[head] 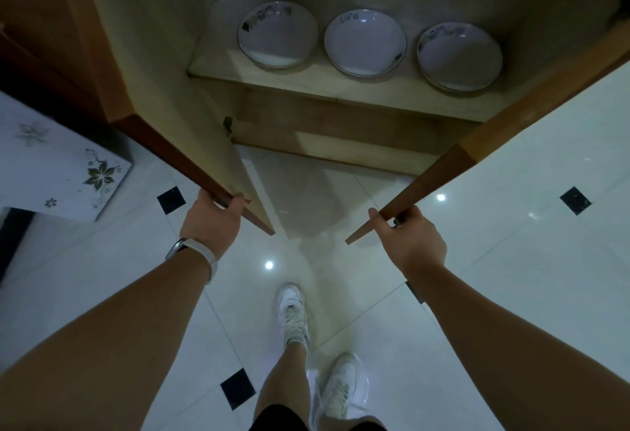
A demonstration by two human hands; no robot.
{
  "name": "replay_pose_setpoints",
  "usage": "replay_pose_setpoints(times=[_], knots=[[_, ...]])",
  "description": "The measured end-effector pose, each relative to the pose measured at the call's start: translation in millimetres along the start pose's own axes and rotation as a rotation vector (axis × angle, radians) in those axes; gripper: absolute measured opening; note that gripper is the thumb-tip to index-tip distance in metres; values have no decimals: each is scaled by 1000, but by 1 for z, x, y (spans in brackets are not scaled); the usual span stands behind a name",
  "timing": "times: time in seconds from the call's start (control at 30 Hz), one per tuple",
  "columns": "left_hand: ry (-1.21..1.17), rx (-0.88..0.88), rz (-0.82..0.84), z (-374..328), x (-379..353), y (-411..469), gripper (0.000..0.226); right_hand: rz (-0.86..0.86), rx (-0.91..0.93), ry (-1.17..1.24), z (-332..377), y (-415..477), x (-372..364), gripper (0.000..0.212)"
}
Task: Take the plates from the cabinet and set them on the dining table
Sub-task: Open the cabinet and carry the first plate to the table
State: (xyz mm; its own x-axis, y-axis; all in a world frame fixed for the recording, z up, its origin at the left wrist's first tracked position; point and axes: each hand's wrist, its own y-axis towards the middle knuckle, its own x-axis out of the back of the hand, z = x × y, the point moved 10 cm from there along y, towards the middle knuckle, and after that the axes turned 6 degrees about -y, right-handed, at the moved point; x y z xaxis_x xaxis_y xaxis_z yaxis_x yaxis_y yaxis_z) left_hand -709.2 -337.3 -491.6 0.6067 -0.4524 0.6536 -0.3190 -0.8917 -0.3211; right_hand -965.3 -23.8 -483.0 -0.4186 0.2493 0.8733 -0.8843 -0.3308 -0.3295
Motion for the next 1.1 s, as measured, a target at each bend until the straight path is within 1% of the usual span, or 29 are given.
replay_pose_setpoints(times=[0.1,0.17,0.23,0.37,0.5,0.6,0.7,0.77,0.87,0.93,1.0,1.07,1.1], knots=[[43,-35,-95,-11,21,-5,32,-16,2,3,-7,-9,5,66],[59,-93,-166,-24,38,-9,32,-38,7,24,-11,-16,12,58],[55,-134,-200,-37,54,-15,31,-57,-4,69,-17,-27,22,52],[-23,-172,-228,-65,91,-34,27,-112,-57,206,-30,-56,51,44],[-74,-210,-267,-94,128,-54,20,-140,-88,300,-49,-78,85,43],[-54,-251,-287,-114,157,-68,24,-201,-73,376,-59,-94,123,42],[32,-287,-265,-129,180,-75,27,-288,-40,388,-63,-114,169,38],[86,-323,-247,-137,191,-75,33,-336,-14,382,-64,-123,199,38],[145,-381,-244,-146,205,-74,66,-376,32,322,-66,-135,235,43],[213,-464,-266,-155,213,-76,78,-391,33,253,-68,-142,252,48],[358,-635,-280,-169,214,-81,77,-440,50,143,-66,-151,271,55],[540,-824,-271,-182,208,-87,68,-510,128,-6,-51,-160,289,52],[610,-890,-251,-186,204,-90,63,-541,172,-88,-42,-164,296,49]])
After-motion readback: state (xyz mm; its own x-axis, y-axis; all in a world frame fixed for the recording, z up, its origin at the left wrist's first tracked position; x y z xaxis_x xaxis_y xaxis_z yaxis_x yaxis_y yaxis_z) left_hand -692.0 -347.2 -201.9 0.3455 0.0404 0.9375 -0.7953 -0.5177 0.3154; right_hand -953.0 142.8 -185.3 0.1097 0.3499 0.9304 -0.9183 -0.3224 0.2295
